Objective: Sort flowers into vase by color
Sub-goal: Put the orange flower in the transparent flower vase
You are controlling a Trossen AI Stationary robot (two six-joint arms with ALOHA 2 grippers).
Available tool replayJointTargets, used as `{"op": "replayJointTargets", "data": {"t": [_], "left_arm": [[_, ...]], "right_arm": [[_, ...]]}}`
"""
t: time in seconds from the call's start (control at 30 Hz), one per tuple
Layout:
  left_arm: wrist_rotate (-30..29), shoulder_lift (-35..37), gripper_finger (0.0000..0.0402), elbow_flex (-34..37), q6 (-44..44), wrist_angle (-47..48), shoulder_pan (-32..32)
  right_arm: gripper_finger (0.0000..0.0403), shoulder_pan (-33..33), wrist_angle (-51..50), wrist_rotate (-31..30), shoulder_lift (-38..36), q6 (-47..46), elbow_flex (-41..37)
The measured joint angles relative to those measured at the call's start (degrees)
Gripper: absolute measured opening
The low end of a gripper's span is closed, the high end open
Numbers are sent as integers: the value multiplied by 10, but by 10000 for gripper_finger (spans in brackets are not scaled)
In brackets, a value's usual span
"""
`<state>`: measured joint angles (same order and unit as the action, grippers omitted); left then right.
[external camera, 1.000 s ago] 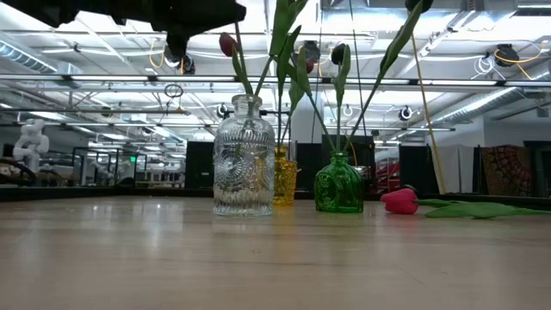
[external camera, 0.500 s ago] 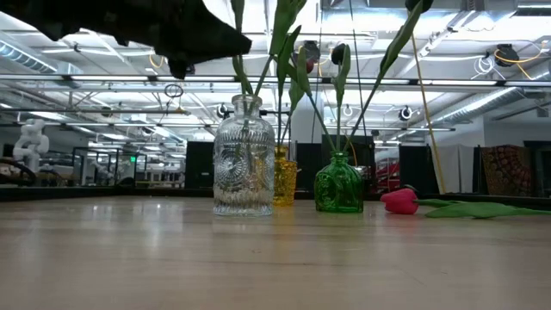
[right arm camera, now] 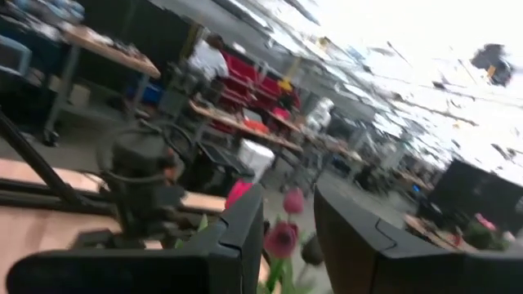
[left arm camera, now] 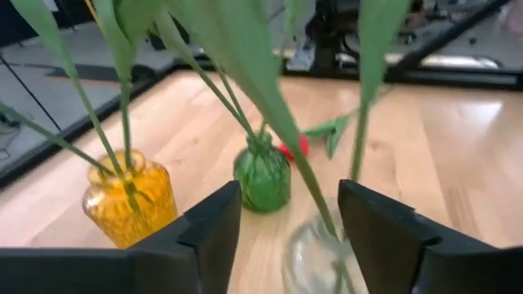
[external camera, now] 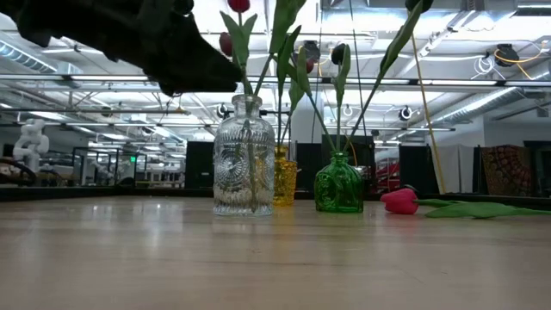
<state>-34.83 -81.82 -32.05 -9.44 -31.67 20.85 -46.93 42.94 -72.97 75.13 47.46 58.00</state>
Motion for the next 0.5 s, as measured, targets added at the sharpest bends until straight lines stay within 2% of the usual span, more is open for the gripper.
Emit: {"op": "replayJointTargets", "data": {"t": [0.1, 0.27, 0.4, 0.5], "left_arm": [[0, 4, 224, 0, -8, 23, 8], [-1, 23, 226, 0, -11, 44, 26], [-2, 64, 226, 0, -24, 93, 47], [-2, 97, 226, 0, -43, 142, 65]], "right_arm": [[102, -18, 2, -36, 0, 6, 0], [102, -58, 20, -50, -6, 4, 0], [102, -107, 15, -152, -7, -9, 0], [102, -150, 4, -169, -7, -40, -1]]}}
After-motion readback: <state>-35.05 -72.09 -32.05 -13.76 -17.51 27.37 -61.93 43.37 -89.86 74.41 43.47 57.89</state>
